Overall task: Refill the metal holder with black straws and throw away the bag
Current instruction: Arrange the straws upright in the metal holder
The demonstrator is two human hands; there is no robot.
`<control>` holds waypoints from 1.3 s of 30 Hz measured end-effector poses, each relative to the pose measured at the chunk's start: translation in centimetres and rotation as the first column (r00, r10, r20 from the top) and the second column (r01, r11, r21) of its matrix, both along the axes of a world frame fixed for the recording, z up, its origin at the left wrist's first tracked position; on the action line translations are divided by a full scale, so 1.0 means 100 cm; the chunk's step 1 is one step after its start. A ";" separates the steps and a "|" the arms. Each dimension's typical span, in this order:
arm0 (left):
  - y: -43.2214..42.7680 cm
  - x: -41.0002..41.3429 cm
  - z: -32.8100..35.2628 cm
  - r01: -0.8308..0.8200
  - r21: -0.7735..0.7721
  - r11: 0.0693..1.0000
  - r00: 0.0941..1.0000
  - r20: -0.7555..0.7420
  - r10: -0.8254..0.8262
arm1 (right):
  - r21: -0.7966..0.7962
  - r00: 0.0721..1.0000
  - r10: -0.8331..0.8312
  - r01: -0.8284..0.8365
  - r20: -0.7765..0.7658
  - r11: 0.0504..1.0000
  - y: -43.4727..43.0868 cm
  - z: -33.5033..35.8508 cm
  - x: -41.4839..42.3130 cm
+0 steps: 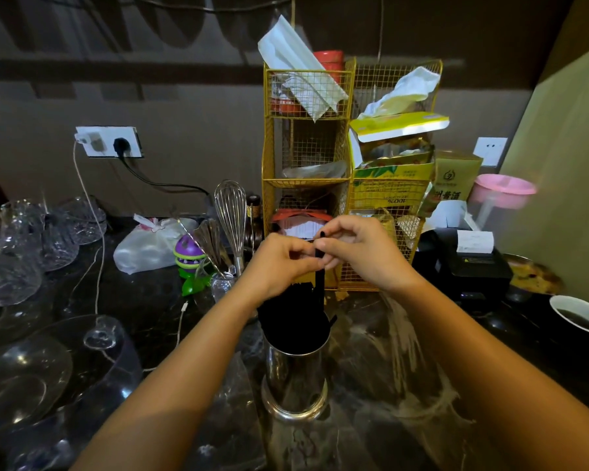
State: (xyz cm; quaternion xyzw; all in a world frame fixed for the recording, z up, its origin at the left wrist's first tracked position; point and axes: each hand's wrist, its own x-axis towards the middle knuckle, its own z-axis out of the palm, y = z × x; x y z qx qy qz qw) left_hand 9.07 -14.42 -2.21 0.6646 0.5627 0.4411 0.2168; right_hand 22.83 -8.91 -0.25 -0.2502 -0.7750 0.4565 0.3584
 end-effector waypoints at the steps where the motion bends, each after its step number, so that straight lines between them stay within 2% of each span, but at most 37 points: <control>1: -0.001 0.000 0.004 0.004 0.009 1.000 1.000 -0.007 -0.004 | -0.001 1.000 0.001 -0.001 -0.019 1.000 -0.001 0.004 0.001; 8: -0.013 -0.004 0.044 -0.017 0.143 0.990 1.000 -0.015 0.019 | -0.061 0.980 -0.040 0.028 -0.195 0.998 -0.014 0.029 0.011; 11: -0.026 -0.012 0.067 -0.104 0.308 0.946 0.990 0.121 0.070 | -0.106 0.965 -0.019 -0.009 -0.260 0.994 -0.023 0.033 0.022; 13: -0.035 -0.018 0.079 -0.182 0.445 0.877 0.969 0.233 0.083 | -0.193 0.961 0.067 -0.122 -0.269 0.974 -0.029 0.033 0.025; 15: -0.045 -0.020 0.083 -0.205 0.535 0.820 0.962 0.266 0.067 | -0.331 0.951 0.147 -0.236 -0.273 0.914 -0.032 0.030 0.021; 18: -0.054 -0.016 0.073 -0.196 0.572 0.797 0.972 0.219 0.082 | -0.554 0.926 0.115 -0.310 -0.358 0.772 -0.027 0.028 0.012; 21: -0.057 -0.009 0.051 -0.111 0.557 0.823 0.992 0.111 0.058 | -0.659 0.904 0.074 -0.360 -0.420 0.660 -0.017 0.029 0.002; 24: -0.057 -0.003 0.027 -0.023 0.485 0.874 0.999 0.054 -0.004 | -0.703 0.877 0.000 -0.385 -0.480 0.598 -0.009 0.029 -0.008; 26: -0.056 -0.001 0.015 0.013 0.427 0.904 0.999 0.025 -0.027 | -0.709 0.882 -0.059 -0.336 -0.468 0.620 -0.005 0.029 -0.012; 30: -0.050 0.001 -0.003 0.042 0.342 0.939 0.997 -0.076 -0.017 | -0.666 0.905 -0.136 -0.188 -0.403 0.722 -0.001 0.029 -0.018; 35: -0.044 -0.003 -0.008 0.091 0.142 0.986 0.988 -0.136 -0.072 | -0.385 0.933 -0.112 -0.031 -0.343 0.922 -0.002 0.032 -0.016; 37: -0.042 -0.004 -0.009 0.132 0.091 0.987 0.988 -0.096 -0.123 | -0.303 0.935 -0.093 -0.016 -0.342 0.953 -0.004 0.030 -0.013; 39: -0.039 -0.003 -0.006 0.112 0.104 0.988 0.993 0.020 -0.115 | -0.237 0.946 -0.062 -0.016 -0.319 0.971 -0.007 0.025 -0.011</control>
